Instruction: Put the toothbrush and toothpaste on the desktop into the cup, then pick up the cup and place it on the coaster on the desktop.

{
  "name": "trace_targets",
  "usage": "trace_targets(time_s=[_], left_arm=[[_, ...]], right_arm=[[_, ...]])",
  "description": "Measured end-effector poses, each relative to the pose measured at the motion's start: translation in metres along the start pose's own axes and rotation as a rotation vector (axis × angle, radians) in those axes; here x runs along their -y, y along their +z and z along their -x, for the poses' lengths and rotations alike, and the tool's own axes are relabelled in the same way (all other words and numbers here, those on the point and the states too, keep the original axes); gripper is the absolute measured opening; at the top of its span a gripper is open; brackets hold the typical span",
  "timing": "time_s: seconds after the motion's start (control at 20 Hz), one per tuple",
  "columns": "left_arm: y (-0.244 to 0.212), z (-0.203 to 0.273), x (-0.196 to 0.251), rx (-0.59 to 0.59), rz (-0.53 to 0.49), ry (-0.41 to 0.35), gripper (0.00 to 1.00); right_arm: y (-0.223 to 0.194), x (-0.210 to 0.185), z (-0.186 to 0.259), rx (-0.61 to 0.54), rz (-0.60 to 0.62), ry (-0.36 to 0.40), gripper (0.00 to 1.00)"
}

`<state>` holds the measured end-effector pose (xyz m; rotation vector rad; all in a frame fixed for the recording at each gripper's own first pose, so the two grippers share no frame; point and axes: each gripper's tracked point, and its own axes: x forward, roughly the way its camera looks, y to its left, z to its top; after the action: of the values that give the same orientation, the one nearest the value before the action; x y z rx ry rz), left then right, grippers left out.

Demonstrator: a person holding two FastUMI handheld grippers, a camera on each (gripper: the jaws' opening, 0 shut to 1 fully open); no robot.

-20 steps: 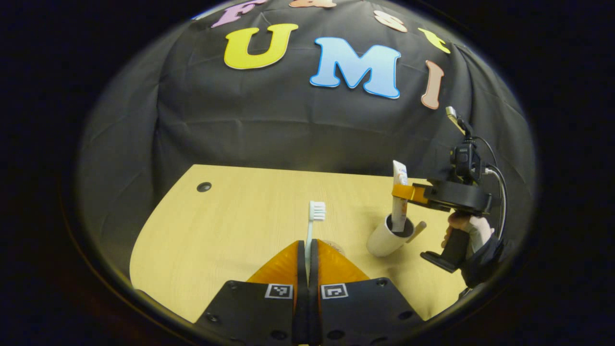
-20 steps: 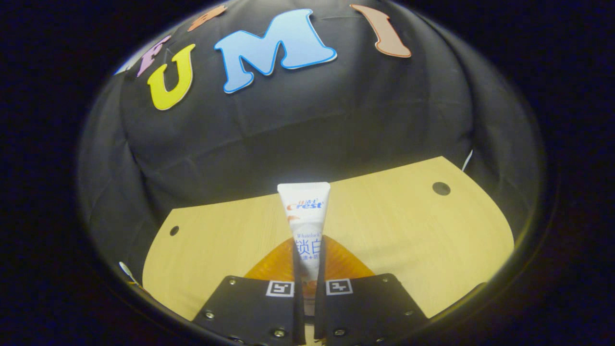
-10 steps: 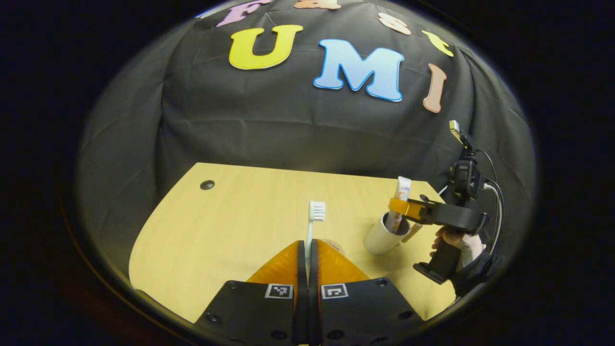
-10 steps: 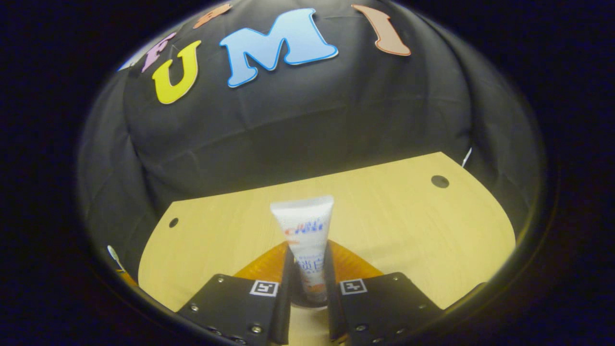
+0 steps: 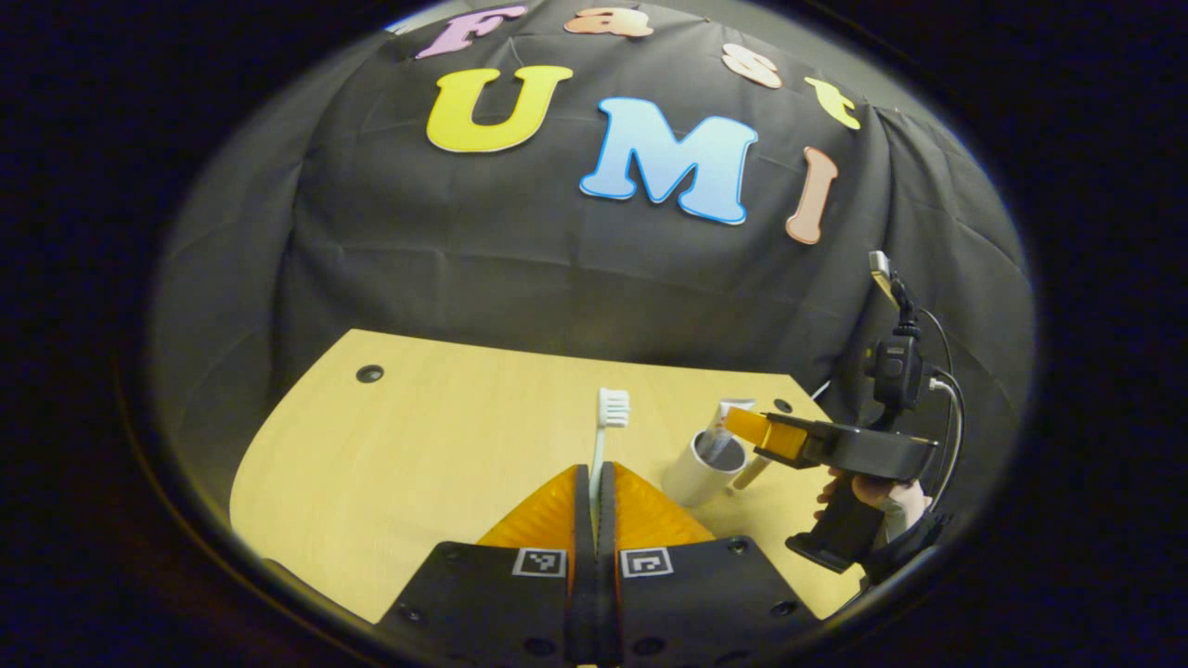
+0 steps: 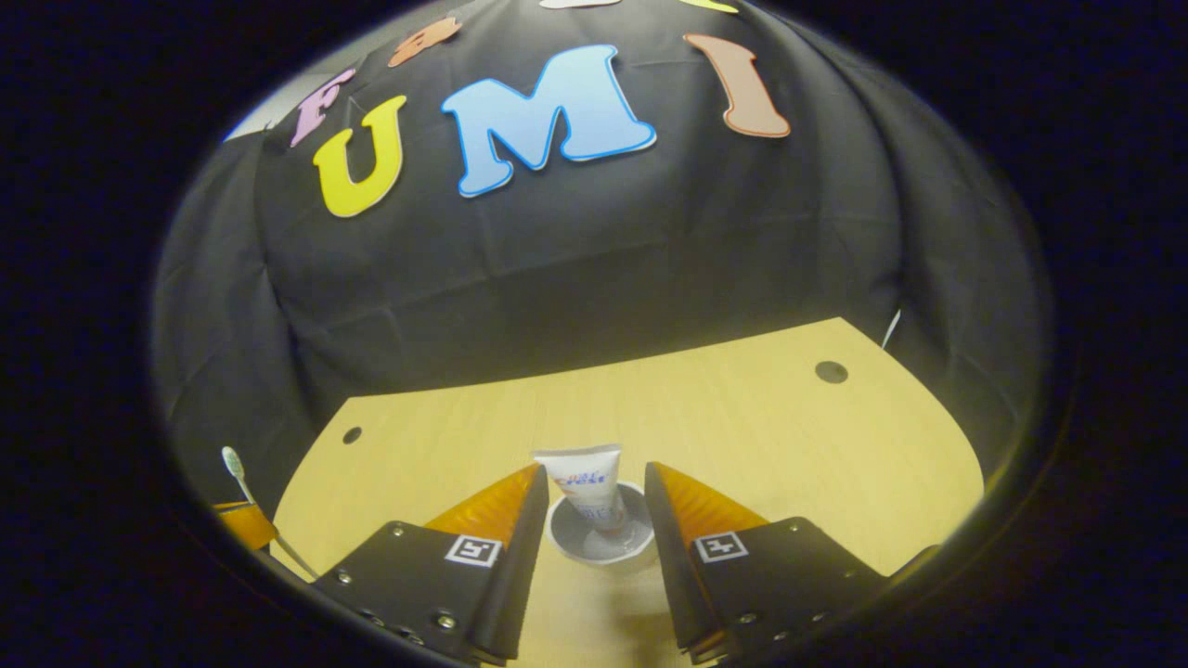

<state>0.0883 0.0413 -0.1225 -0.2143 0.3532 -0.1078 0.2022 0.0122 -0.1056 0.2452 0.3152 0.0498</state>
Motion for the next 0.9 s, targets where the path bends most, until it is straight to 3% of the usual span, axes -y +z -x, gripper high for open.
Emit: trace_targets(time_s=[0.25, 0.5, 0.9], left_arm=[[0.021, -0.037, 0.030, 0.041, 0.034, -0.139, 0.07], [0.025, -0.080, 0.065, 0.038, 0.013, -0.227, 0.07], [0.056, -0.144, 0.116, 0.105, 0.066, -0.311, 0.07]], right_arm=[[0.020, 0.027, 0.037, 0.040, -0.026, -0.024, 0.60], [0.006, 0.063, 0.075, 0.010, -0.041, -0.062, 0.61], [-0.001, 0.113, 0.110, -0.023, -0.047, -0.084, 0.60]])
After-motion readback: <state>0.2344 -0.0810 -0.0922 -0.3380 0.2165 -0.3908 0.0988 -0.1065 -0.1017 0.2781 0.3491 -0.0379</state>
